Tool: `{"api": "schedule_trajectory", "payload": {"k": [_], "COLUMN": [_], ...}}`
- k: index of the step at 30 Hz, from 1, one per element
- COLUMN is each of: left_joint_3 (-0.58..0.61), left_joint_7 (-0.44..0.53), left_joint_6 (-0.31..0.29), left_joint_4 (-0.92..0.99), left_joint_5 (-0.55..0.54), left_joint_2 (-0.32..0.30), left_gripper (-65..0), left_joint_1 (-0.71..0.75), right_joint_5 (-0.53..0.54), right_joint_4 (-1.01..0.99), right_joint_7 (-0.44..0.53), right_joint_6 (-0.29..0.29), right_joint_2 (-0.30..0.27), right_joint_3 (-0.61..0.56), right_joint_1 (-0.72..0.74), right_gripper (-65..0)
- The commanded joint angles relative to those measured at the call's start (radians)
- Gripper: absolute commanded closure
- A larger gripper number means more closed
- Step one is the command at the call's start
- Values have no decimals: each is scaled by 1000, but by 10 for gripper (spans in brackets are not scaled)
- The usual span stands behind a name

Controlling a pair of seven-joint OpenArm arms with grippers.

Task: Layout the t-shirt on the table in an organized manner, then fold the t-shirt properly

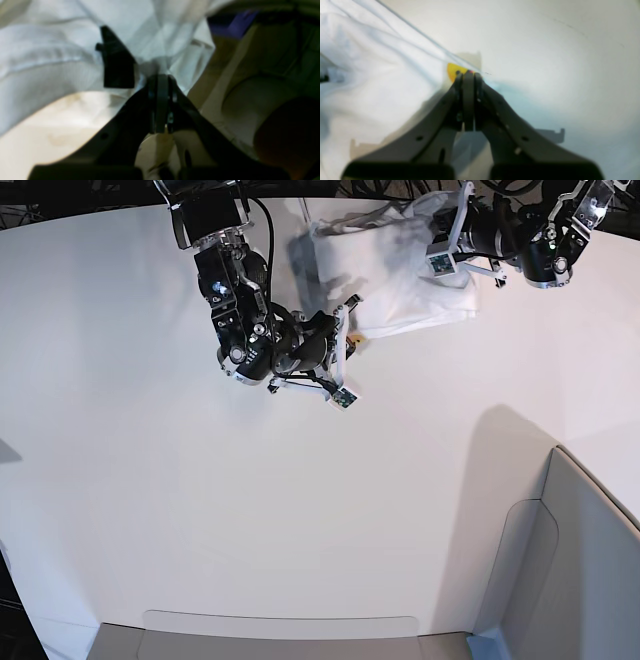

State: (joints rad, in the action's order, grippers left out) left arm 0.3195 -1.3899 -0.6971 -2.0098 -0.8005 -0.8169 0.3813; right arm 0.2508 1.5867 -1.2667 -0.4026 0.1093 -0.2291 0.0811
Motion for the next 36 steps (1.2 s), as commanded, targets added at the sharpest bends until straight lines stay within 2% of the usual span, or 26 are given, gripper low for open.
{"api": "schedule_trajectory", "payload": {"k": [1, 3, 5, 8, 10, 14, 17, 20, 23, 25, 31, 32, 34, 36], "left_joint_3": [-50, -170, -339, -544, -649, -773, -834, -854, -848, -847, -848, -848, -851, -853], "left_joint_7": [-6, -6, -6, -6, -6, -6, -6, -6, -6, -6, -6, -6, -6, -6], "left_joint_6": [-1, -1, -1, -1, -1, -1, -1, -1, -1, -1, -1, -1, -1, -1], "left_joint_4": [-22, -22, -22, -21, -19, -6, 2, 2, 1, 1, 1, 1, -1, -1], "left_joint_5": [-6, -55, -135, -230, -254, -242, -168, -86, -12, 16, 23, 23, 23, 23], "left_joint_2": [-23, -25, -19, 40, 72, 136, 201, 247, 282, 308, 324, 324, 324, 324], "left_gripper": [0, 0, 0, 0, 0, 0, 0, 0, 0, 0, 0, 0, 0, 0], "left_joint_1": [-3, -3, -11, -48, -103, -124, -118, -115, -91, -89, -81, -81, -81, -80], "right_joint_5": [9, 11, 11, 34, 106, 253, 256, 239, 242, 239, 236, 236, 236, 236], "right_joint_4": [22, 22, 36, 77, 103, 103, 97, 96, 62, -9, -349, -378, -386, -337], "right_joint_7": [17, 17, 17, 17, 11, -12, -121, -130, -130, -130, -126, -107, -98, -97], "right_joint_6": [3, 3, 3, 1, 0, 0, -2, -5, -91, -132, -127, -124, -69, 55], "right_joint_2": [11, 11, 13, 31, 31, 31, 25, 20, -1, -4, -20, -27, -58, -112], "right_joint_3": [0, 0, 0, 0, 0, -8, -100, -174, -212, -229, -260, -258, -244, -209], "right_joint_1": [27, 42, 50, 52, 55, 49, 47, 32, 29, 44, 121, 131, 142, 147], "right_gripper": [0, 0, 0, 0, 0, 0, 0, 0, 0, 0, 0, 0, 0, 0]}}
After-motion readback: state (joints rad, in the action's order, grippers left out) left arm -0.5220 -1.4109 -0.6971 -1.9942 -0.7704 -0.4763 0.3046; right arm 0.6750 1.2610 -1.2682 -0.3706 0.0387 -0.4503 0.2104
